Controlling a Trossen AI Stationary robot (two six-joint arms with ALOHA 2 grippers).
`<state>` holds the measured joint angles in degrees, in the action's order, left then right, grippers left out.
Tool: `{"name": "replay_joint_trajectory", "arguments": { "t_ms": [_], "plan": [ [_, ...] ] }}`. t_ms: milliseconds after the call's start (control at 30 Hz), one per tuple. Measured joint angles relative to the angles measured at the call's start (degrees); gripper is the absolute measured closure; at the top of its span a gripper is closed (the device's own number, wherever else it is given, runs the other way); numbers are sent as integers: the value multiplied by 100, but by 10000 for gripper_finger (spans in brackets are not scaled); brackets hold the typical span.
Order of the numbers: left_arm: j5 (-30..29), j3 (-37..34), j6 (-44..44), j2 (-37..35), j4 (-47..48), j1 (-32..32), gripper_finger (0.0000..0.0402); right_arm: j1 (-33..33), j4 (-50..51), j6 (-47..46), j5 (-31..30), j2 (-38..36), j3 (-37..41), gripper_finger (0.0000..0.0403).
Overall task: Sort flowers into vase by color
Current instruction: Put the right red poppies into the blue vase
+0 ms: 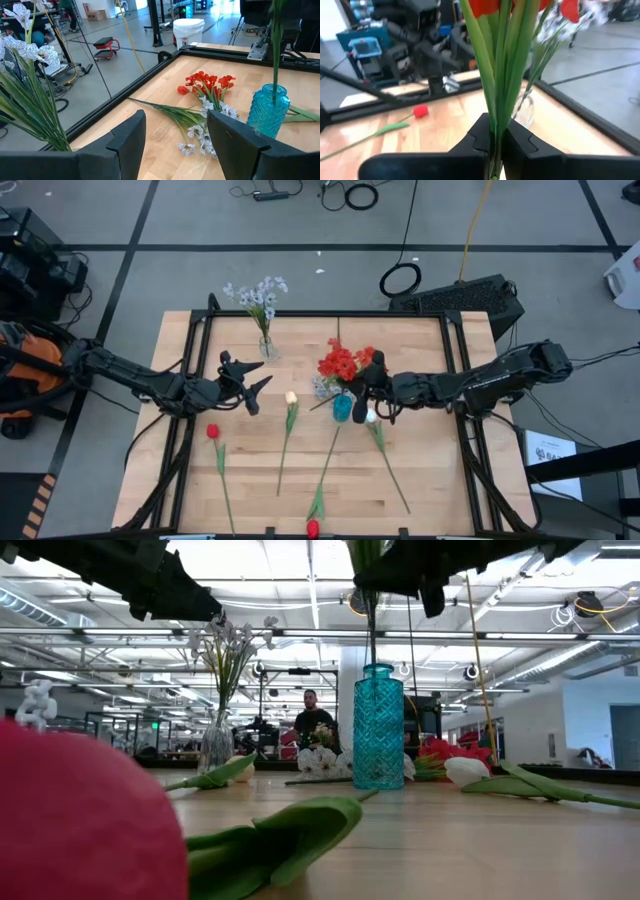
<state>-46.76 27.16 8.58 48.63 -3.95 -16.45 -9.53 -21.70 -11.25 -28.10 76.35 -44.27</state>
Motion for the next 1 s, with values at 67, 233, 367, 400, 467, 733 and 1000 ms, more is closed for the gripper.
{"name": "replay_joint_trajectory", "arguments": {
  "t_ms": [67,233,367,400,467,733,1000],
  "plan": [
    [0,0,0,1,0,-2,185,-52,-19,-8,-54,175,2,383],
    [0,0,0,0,0,0,185,-123,-97,-7,-196,527,0,385],
    [0,0,-2,-1,2,0,185,-145,-208,-54,-205,744,2,387],
    [0,0,-2,1,0,0,185,-147,-237,-55,-201,776,2,387],
    [0,0,-2,0,0,-2,185,-152,-306,-54,-198,834,2,387],
    [0,0,-2,0,0,0,185,-147,-709,-263,-202,892,337,387],
    [0,0,-2,1,4,-2,185,-147,-816,-294,-183,892,485,361]
  ]
}}
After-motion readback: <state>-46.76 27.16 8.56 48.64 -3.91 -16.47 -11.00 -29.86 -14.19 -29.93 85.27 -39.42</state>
